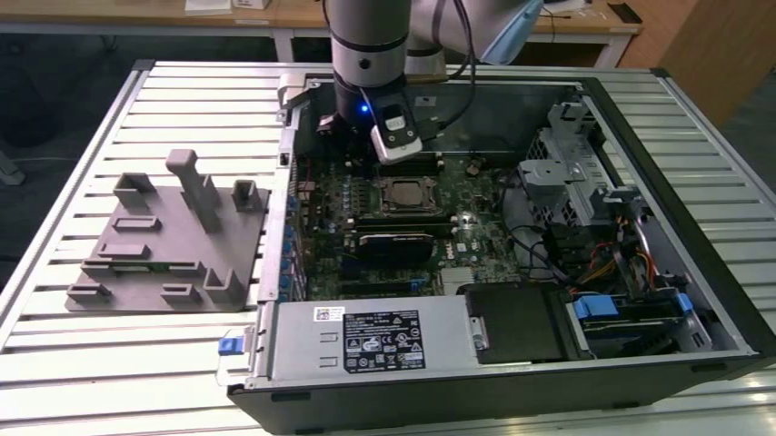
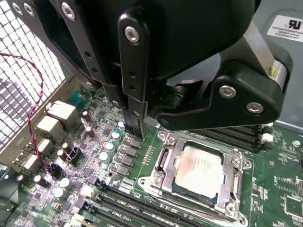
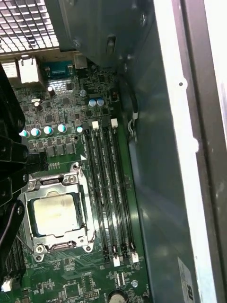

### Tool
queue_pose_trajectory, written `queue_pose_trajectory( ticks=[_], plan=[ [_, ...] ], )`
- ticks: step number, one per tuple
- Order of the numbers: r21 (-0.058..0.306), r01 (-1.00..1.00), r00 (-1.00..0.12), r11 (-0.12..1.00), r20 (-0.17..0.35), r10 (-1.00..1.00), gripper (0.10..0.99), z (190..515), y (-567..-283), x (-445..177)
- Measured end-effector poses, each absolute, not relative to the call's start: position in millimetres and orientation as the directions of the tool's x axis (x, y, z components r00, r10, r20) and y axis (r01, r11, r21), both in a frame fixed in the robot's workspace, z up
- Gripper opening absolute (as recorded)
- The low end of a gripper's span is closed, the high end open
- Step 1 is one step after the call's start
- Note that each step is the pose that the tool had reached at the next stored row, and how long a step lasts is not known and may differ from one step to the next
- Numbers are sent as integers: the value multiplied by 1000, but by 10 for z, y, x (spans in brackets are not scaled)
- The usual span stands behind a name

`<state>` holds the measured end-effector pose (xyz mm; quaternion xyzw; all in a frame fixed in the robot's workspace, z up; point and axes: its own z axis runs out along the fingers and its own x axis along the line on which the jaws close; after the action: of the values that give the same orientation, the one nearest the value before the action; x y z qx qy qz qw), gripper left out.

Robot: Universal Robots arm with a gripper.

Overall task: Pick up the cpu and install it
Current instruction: 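Install the first cpu locking lever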

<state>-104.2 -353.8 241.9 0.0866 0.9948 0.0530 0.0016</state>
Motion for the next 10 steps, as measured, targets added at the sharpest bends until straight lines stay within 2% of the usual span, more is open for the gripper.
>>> queue_pose_trajectory(
  ticks=[3, 7, 10],
  plan=[
    [130, 172, -985, 977, 8, 172, 106, 2419, -3538, -1062],
    [198, 172, -985, 965, 19, 171, 106, 2418, -3540, -1069],
    [231, 172, -985, 958, 23, 171, 106, 2418, -3540, -1084]
  ],
)
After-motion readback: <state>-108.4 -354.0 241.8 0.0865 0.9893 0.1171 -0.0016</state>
